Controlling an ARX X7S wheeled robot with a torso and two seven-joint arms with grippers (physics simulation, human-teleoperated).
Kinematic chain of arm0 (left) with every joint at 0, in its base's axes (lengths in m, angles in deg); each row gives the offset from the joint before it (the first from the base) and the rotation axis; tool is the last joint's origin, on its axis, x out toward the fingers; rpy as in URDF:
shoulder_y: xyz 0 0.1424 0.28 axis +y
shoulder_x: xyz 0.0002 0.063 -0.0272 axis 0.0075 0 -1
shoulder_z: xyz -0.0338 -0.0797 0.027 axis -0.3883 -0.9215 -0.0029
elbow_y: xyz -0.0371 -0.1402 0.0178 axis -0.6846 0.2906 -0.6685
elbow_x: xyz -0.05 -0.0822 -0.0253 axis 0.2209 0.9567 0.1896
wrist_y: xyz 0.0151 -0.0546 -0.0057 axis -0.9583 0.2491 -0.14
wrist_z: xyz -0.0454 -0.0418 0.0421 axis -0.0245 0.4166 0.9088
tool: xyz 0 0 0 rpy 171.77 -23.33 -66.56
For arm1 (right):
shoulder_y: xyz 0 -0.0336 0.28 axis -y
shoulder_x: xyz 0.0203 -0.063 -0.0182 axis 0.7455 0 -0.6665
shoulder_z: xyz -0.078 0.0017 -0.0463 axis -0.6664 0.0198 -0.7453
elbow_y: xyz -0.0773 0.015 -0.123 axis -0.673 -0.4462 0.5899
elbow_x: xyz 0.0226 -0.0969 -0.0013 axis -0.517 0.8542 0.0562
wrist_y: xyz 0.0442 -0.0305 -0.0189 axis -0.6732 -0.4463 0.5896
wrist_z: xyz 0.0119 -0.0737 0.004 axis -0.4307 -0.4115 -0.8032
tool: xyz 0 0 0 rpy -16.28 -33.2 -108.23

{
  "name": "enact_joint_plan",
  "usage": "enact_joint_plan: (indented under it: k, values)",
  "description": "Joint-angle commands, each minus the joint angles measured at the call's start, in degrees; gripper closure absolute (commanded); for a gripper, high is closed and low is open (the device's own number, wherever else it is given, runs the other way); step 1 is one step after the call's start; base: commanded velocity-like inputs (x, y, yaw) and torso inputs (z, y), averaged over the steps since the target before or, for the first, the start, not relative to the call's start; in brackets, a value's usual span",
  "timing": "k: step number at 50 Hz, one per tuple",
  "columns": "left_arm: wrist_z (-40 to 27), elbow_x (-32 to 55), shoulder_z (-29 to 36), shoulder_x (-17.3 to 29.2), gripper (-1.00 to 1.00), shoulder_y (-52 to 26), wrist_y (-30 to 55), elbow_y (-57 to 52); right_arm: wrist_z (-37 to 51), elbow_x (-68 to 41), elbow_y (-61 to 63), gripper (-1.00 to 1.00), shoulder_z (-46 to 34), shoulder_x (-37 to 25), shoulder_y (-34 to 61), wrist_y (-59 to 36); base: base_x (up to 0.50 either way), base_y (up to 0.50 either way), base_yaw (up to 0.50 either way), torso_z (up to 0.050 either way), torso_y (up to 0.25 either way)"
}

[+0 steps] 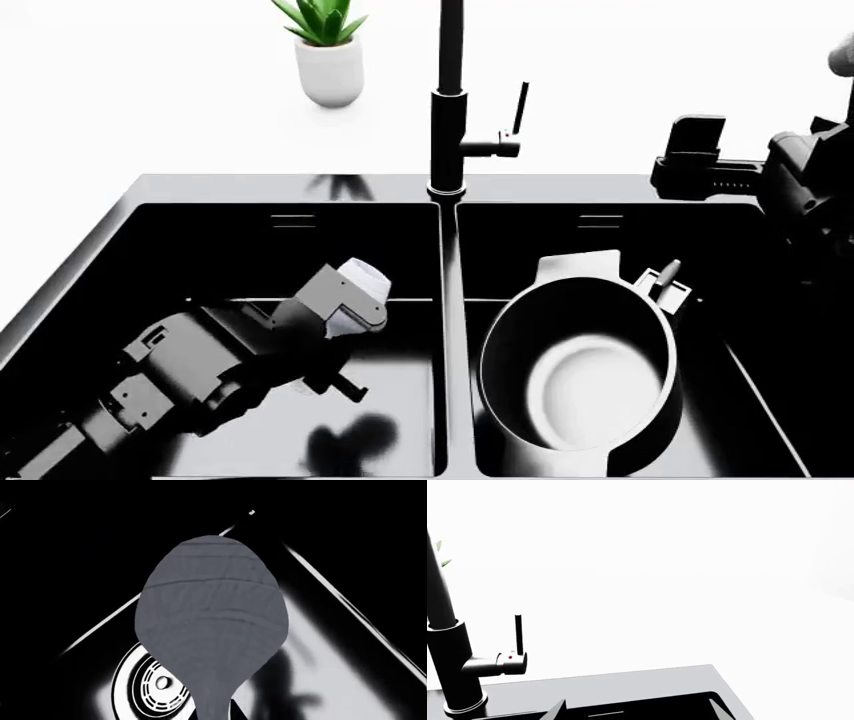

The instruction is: Pick the wine glass and pot and place them in the sink. Then turn on the water.

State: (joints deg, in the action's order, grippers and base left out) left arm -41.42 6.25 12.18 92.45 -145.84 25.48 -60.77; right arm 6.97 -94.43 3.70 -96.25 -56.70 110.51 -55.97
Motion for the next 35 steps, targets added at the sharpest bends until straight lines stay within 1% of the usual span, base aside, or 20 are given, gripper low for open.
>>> enact_joint_plan:
  k: [1, 20, 35]
  values:
    - [1.78, -2.38, 2.78, -2.09, 1.00, -2.28, 0.89, 4.24, -0.54, 0.43, -0.27, -1.00, 0.07, -0.11, -0.70, 0.50, 0.00, 0.00, 0.00, 0.000, 0.000]
    - [8.96, -7.18, 11.36, -9.00, 1.00, -6.40, 1.60, 20.33, -1.65, 1.51, -0.67, -1.00, 0.17, -0.38, -2.29, 1.61, 0.00, 0.00, 0.00, 0.000, 0.001]
    - [13.13, -9.33, 15.62, -12.76, 1.00, -7.58, 0.59, 27.30, -2.46, 2.14, -1.10, -1.00, 0.34, -0.65, -3.46, 2.49, 0.00, 0.00, 0.00, 0.001, 0.001]
